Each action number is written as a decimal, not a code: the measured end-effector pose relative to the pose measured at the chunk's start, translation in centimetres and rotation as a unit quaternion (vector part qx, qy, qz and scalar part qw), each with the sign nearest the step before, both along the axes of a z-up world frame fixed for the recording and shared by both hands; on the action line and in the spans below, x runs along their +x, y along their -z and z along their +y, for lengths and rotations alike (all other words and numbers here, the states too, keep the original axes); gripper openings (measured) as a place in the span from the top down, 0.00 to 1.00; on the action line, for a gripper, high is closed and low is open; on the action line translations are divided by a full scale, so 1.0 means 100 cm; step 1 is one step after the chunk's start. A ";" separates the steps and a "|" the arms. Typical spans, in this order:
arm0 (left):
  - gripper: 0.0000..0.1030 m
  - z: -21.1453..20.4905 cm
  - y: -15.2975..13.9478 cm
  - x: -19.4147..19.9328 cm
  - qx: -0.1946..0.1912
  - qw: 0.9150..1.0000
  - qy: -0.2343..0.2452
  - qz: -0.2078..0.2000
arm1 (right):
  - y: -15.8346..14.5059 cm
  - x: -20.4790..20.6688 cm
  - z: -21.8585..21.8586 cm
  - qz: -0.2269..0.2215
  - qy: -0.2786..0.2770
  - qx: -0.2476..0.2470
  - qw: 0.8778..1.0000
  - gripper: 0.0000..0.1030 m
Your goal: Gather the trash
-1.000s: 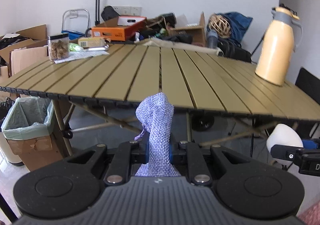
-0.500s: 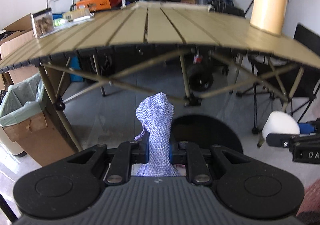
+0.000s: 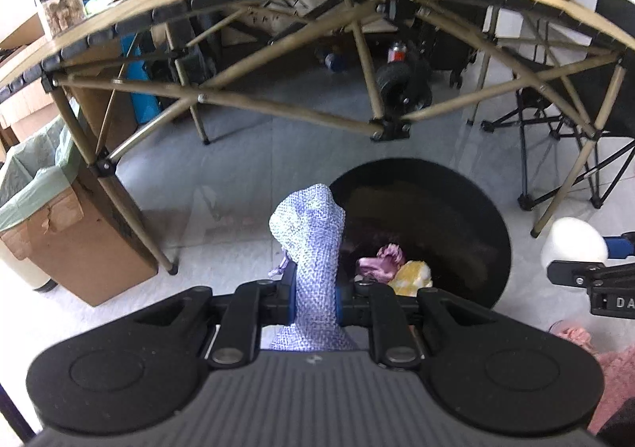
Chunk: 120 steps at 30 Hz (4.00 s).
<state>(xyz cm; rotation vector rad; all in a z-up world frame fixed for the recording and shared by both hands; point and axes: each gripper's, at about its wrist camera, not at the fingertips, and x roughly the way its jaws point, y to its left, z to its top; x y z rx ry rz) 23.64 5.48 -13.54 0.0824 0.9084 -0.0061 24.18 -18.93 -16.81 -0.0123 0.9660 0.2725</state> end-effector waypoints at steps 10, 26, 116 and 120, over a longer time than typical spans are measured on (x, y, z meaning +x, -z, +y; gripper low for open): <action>0.84 0.011 0.014 0.011 -0.003 0.999 -0.022 0.027 | 0.012 0.005 0.000 0.019 0.003 -0.015 1.000 0.47; 0.84 0.041 0.021 0.013 -0.012 0.997 -0.061 0.041 | 0.007 0.033 0.040 0.013 -0.016 -0.011 1.000 0.47; 0.00 -0.027 -0.156 -0.111 -0.037 0.994 0.008 -0.098 | -0.186 -0.123 -0.001 -0.094 -0.005 0.013 0.995 0.00; 0.00 -0.026 -0.159 -0.123 -0.034 0.994 0.011 -0.099 | -0.195 -0.136 -0.003 -0.108 0.002 0.011 0.994 0.00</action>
